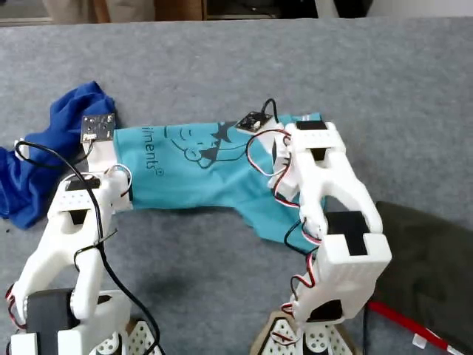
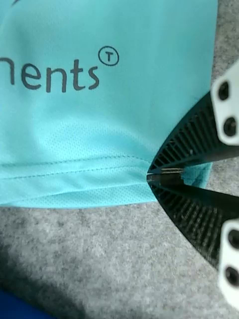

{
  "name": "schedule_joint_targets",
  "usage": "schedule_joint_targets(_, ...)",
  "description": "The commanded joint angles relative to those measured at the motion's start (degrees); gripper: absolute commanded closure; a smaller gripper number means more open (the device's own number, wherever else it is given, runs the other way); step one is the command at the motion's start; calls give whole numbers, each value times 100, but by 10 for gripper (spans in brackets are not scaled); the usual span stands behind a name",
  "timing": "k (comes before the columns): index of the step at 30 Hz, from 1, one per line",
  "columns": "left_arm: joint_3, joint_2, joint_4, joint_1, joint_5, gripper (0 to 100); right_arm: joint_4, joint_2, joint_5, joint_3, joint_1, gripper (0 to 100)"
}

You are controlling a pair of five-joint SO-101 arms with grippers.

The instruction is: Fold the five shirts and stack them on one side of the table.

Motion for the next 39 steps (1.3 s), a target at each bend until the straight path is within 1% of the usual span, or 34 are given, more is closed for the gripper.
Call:
schedule_joint_targets(1,-97,4,-70,-18,-53,981,-114,-22,-53,13,-22,994)
schedule_joint_targets(7,-88,4,-70,-26,-53,981,-9,-31,-62,-409,4,994)
schedule_joint_targets(12,-97,4,-70,-18,-53,981,308,13,-62,-1235,163,994)
schedule_joint_targets(17,-97,4,-70,0,-53,981,334,189,-26,-1815,163,994)
schedule_joint_targets(23,-105,4,-70,9,-53,981,387,884,0,-2000,198,994)
schedule_joint_targets(26,-105,4,-79,9,-53,981,527,989,176,-1974,189,993)
schedule_joint_targets(28,-105,4,-79,9,-53,981,615,866,211,-2000,207,963)
schedule_joint_targets(32,-105,4,-79,9,-62,981,747,207,220,-1982,312,782)
schedule_joint_targets(34,-105,4,-79,9,-62,981,835,-171,229,-1930,391,712)
schedule_joint_targets(36,-105,4,-79,9,-62,981,993,-541,369,-1842,426,697)
schedule_joint_targets(39,-105,4,-79,9,-62,981,1310,-1121,510,-1587,409,724)
